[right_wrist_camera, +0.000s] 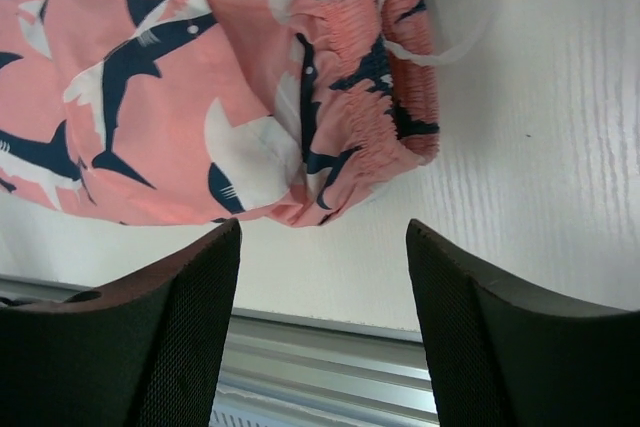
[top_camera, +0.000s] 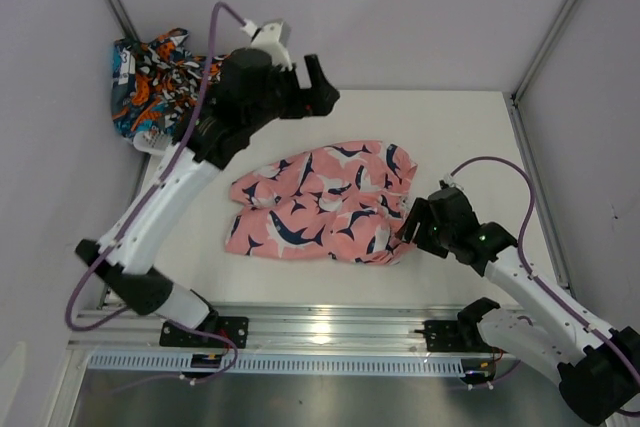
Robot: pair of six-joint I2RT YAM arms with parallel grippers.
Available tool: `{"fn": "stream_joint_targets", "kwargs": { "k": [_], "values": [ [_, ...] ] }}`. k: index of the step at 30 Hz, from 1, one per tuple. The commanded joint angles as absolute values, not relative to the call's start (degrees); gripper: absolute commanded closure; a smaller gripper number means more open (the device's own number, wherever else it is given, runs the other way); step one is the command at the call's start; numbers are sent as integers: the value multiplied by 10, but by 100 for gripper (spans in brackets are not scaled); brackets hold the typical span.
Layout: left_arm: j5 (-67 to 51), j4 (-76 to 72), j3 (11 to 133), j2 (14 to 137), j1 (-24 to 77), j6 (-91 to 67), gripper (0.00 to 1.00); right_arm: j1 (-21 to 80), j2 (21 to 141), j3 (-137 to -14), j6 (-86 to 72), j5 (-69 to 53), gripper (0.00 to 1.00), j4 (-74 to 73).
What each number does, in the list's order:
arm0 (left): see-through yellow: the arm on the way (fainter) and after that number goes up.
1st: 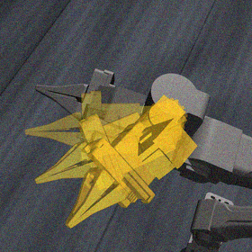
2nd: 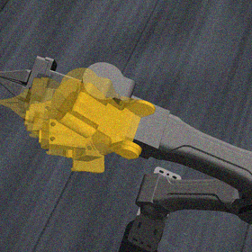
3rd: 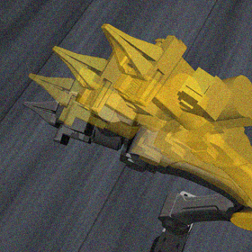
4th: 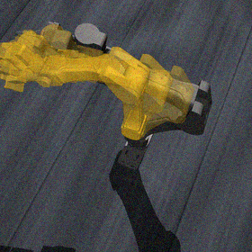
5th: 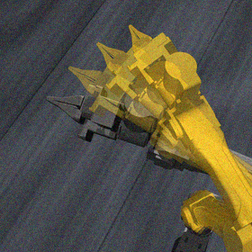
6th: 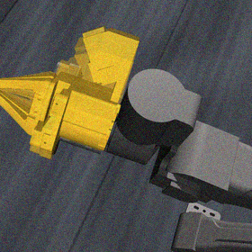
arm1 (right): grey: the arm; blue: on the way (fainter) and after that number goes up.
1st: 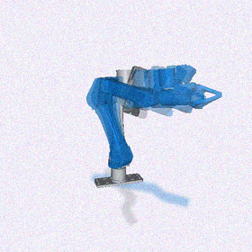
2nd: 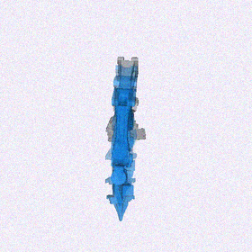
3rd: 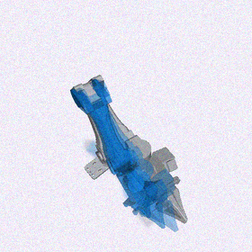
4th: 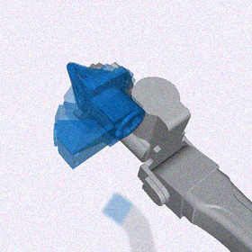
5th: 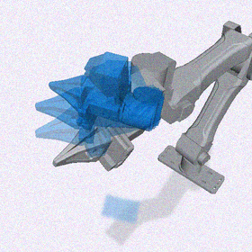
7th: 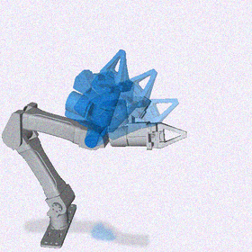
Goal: Fold and stack the shorts
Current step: Flatten the shorts out
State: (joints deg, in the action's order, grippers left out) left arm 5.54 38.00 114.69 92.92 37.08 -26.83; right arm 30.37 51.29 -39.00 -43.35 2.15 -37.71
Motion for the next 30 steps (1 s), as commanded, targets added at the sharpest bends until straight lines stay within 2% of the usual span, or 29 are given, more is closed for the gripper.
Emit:
{"fn": "stream_joint_targets", "kwargs": {
  "k": [1,2,3,6,9,19,25,29,30],
  "values": [
    [56,412,988,851,369,-254,1,306,518,-370,-475,83,31,-377],
    [58,399,955,807,369,-261,1,306,520,-366,-491,89,31,-373],
    [62,375,867,789,369,-265,1,306,524,-360,-495,91,31,-355],
    [62,323,761,741,369,-271,1,306,537,-339,-514,98,31,-317],
    [43,291,716,739,369,-273,1,306,555,-324,-531,105,33,-281],
    [62,302,766,878,367,-267,1,304,612,-306,-546,83,44,-220],
    [98,362,791,931,339,-279,1,301,619,-289,-546,76,49,-200],
    [101,347,733,863,330,-283,1,289,629,-287,-536,69,75,-185],
    [105,347,727,853,323,-284,1,276,635,-288,-534,65,90,-183]
  ]
}}
